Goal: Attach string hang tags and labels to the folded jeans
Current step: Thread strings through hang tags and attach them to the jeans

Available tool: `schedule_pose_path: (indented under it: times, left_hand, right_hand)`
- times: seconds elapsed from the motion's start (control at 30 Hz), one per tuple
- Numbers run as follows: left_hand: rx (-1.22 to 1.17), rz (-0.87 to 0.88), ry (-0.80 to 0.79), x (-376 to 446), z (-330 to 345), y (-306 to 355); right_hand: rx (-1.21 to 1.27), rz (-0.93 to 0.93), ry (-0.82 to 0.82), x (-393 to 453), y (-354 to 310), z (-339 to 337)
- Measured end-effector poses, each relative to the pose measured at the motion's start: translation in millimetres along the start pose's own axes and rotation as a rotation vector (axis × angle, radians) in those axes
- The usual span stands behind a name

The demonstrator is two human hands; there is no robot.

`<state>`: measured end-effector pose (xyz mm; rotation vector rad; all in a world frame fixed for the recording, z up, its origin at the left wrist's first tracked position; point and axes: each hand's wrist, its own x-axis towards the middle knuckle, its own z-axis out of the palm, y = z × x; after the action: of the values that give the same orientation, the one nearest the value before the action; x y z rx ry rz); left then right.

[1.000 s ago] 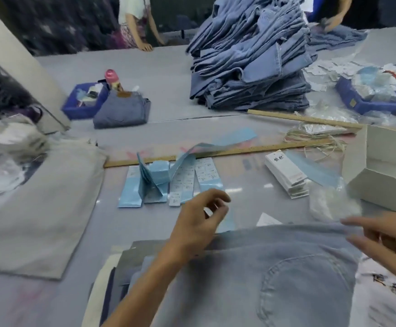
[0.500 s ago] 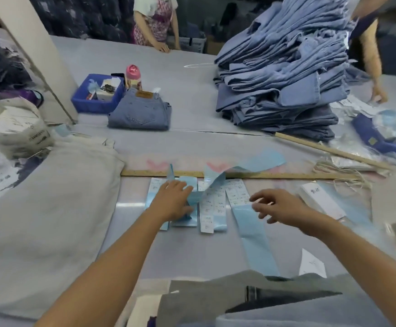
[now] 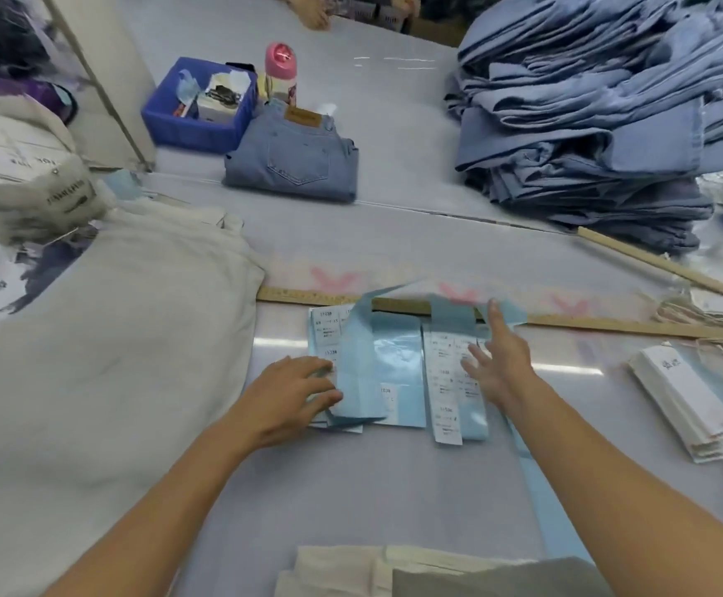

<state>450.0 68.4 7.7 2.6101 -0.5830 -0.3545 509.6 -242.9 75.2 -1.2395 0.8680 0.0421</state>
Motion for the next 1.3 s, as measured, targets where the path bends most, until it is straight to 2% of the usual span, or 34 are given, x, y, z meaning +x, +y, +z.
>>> schedule_pose_path:
  times: [0.07,0.1,0.2,0.27,0.33,0.5,0.53,0.6,0.73,0.8,0.87,0.93,1.0,1.03,1.2,1.3]
  left_hand:
    - [-0.044,-0.08,0.062,2.7,0.2,5.7]
    - [-0.045,-0.112,0.093,4.6,1.5,9.8]
    - [-0.004,-0.161,0.186,11.1,9.8,20.0]
    - [-0.043,-0.169,0.231,12.0,17.0,23.1]
    - [-0.097,-0.183,0.239,9.0,23.8,23.8]
    - [-0.31,-0.221,0.314,-0.1,31.8,29.2]
    - [-0.37,-0.236,0.323,-0.5,32.2,30.1]
    - [-0.419,-0.269,0.316,-1.9,33.3,32.8]
    - [-0.181,-0.264,0.382,-2.3,39.4,35.2]
    - [-0.245,-0.252,0.459,-3.6,41.9,35.7]
    - [-0.511,-0.335,0.56,-7.3,38.3,36.5]
    - [-0.875,-0.496,0.695,-10.4,26.9,36.0]
    - [-1.2,-0.599,0.735,-12.2,14.8,35.7]
    - [-1.243,-0.595,0.725,-12.7,10.2,34.5]
    - [-0.975,-0.503,0.519,-8.4,10.2,24.6]
    - [-0.95,-0.477,0.497,2.0,13.4,19.0]
  right_hand:
    - [-0.103,-0.093,0.103,10.2,-2.5,7.8]
    - [-0.265,-0.191,0.161,14.8,-3.9,9.7]
    - [-1.126,-0.623,0.23,32.9,-7.8,7.2]
    - [-1.486,-0.76,0.168,46.2,-11.1,6.4]
    - [-1.538,-0.753,0.143,59.3,-13.7,9.9]
    - [-1.438,-0.847,0.244,74.3,-35.2,27.0]
    - [-1.476,-0.903,0.209,67.9,-38.7,33.1]
    - [-1.624,-1.035,0.017,41.0,-39.0,45.5]
    - [-1.946,-1.2,-0.562,-47.8,-9.7,49.4]
    - [-1.931,-1.208,-0.844,-93.4,19.0,40.8]
    - [-1.905,-1.111,-1.018,-123.3,48.6,39.1]
    - [-1.872,-1.021,-1.084,-137.5,76.8,47.5]
    - [-1.86,-0.959,-1.083,-142.7,99.2,60.3]
    - [-1.857,-0.921,-1.087,-144.2,107.0,66.8]
    - [-1.931,-0.769,-1.123,-148.9,112.8,84.3]
    - [-1.99,-0.689,-1.154,-150.9,87.7,80.7]
